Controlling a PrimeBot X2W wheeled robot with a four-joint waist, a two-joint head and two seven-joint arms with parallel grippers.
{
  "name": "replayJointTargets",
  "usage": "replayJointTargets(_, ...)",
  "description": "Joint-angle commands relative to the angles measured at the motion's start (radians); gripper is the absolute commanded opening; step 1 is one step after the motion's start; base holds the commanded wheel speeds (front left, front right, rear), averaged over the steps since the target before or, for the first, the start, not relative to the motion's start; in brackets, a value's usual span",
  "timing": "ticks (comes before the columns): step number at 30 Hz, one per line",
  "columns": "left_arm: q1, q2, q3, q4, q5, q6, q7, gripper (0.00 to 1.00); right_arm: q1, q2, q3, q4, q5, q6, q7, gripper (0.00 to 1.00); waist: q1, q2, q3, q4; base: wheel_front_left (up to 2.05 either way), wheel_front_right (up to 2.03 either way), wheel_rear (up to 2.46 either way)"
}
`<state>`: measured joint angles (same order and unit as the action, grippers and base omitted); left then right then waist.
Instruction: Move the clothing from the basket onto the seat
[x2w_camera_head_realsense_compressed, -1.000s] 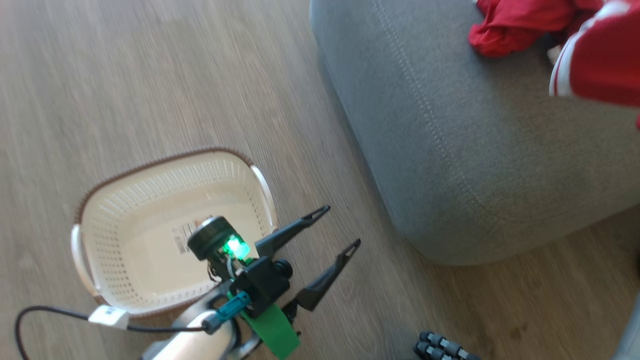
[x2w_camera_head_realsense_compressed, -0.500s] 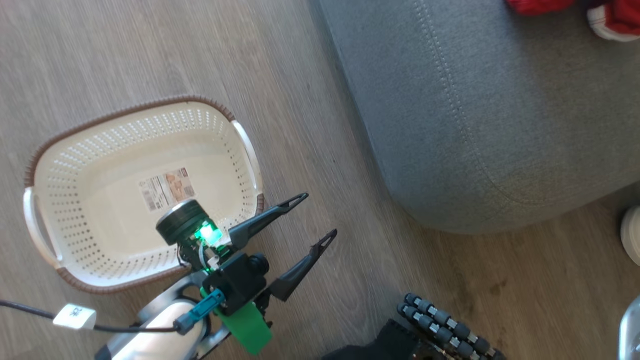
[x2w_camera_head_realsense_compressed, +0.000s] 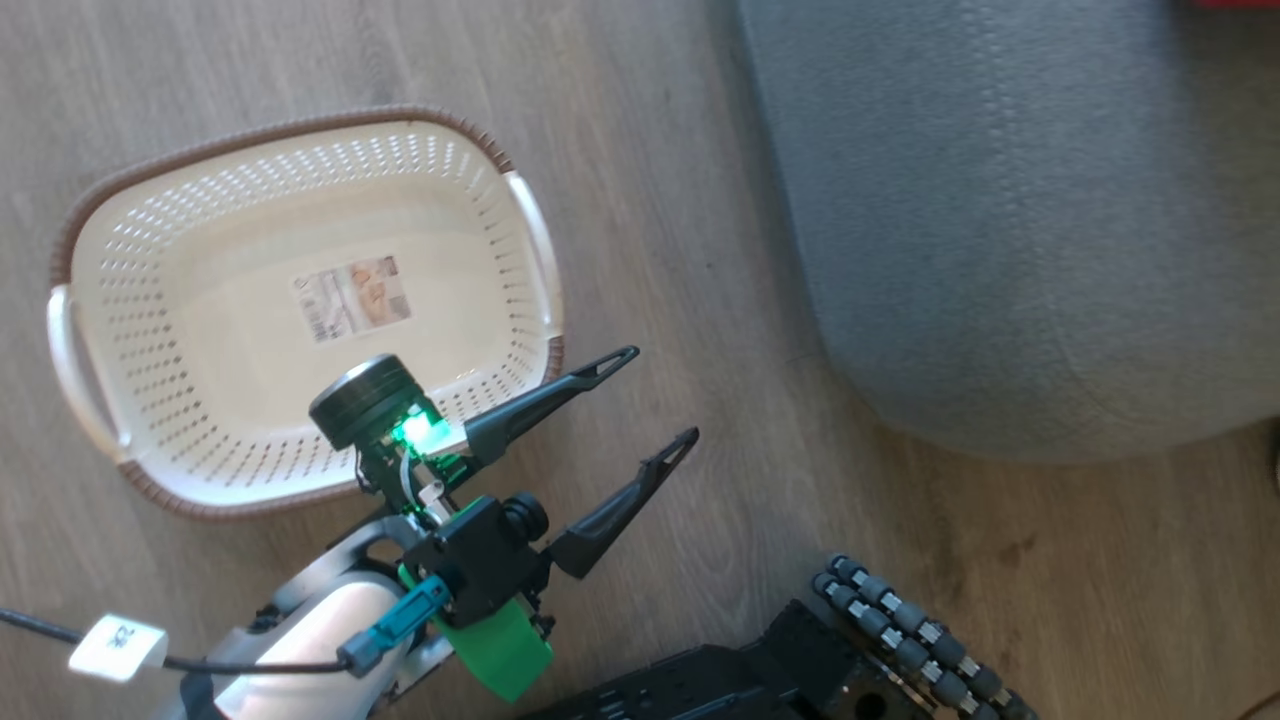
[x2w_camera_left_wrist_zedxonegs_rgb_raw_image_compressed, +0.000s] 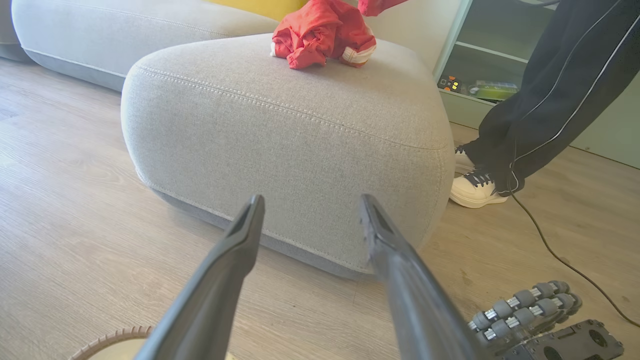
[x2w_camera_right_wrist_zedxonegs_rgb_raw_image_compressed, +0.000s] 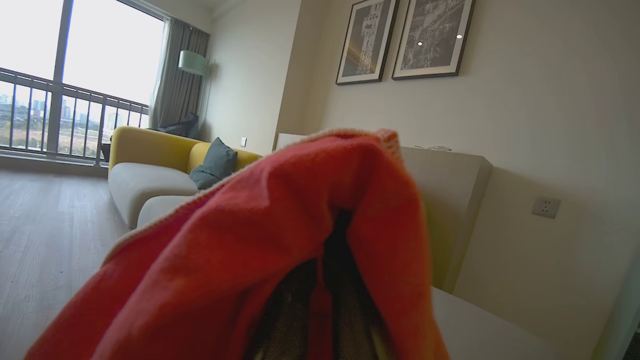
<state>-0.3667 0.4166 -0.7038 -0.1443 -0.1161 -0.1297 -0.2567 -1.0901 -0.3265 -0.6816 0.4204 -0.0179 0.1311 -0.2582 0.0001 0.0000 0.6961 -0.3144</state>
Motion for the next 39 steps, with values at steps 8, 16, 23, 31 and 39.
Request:
replayJointTargets(8, -0.022, 0.003, 0.029, -0.047, -0.002, -0.001, -0.005, 1.0, -0.094, -0.038, -0.068, 0.217, -0.131, 0.0, 0.039, 0.0, -0.0001, 0.0, 0.055, 0.084, 0.0, 0.0, 0.0)
replayJointTargets(16, -0.045, -0.01, 0.017, -0.041, -0.004, -0.001, -0.005, 1.0, -0.086, -0.024, -0.091, 0.411, -0.258, 0.0, 0.073, 0.0, -0.0001, 0.0, 0.055, 0.11, 0.0, 0.0, 0.0)
replayJointTargets(23, -0.058, -0.037, 0.005, -0.037, -0.006, -0.001, -0.005, 1.0, -0.061, -0.001, -0.124, 0.509, -0.331, 0.0, 0.044, 0.0, -0.0001, 0.0, 0.033, 0.111, 0.0, 0.0, 0.0)
replayJointTargets(31, -0.062, -0.053, -0.005, -0.022, -0.007, -0.001, -0.005, 1.0, -0.056, 0.003, -0.15, 0.529, -0.376, 0.0, 0.018, 1.0, -0.0001, 0.0, -0.007, 0.112, 0.0, 0.0, 0.0)
replayJointTargets(39, -0.049, -0.115, -0.006, -0.002, -0.013, -0.001, -0.005, 1.0, -0.002, -0.027, -0.053, 0.591, -0.433, 0.0, 0.013, 1.0, -0.0001, 0.0, -0.115, 0.118, 0.0, 0.0, 0.0)
